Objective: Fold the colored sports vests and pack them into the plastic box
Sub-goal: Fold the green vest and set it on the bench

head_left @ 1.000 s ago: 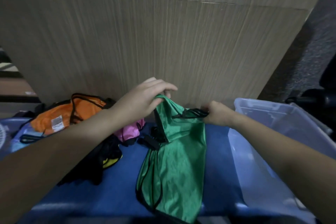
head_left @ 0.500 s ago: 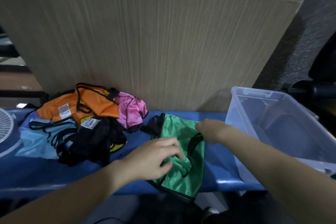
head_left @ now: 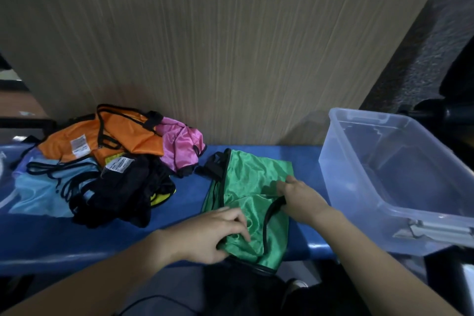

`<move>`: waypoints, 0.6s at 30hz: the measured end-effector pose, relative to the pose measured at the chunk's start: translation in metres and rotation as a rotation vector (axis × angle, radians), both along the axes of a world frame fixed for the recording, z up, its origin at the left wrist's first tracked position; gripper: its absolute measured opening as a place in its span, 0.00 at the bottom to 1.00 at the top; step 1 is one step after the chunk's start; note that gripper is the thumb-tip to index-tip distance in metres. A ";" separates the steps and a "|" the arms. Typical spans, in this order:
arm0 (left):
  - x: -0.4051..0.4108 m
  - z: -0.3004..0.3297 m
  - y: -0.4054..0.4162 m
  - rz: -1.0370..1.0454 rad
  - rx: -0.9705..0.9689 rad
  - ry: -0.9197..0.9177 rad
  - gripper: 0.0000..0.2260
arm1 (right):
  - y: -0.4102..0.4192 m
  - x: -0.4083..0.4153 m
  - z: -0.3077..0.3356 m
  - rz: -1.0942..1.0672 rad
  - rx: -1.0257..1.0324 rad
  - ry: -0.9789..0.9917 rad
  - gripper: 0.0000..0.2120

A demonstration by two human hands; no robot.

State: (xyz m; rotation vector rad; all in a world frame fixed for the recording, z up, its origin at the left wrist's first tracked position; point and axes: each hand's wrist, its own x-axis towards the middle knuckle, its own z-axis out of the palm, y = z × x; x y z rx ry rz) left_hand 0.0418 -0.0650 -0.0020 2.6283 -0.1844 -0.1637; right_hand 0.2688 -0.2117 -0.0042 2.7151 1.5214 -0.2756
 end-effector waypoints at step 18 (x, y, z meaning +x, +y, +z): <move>-0.016 -0.011 -0.009 0.082 0.045 -0.077 0.20 | -0.011 -0.014 -0.008 -0.023 0.087 -0.067 0.10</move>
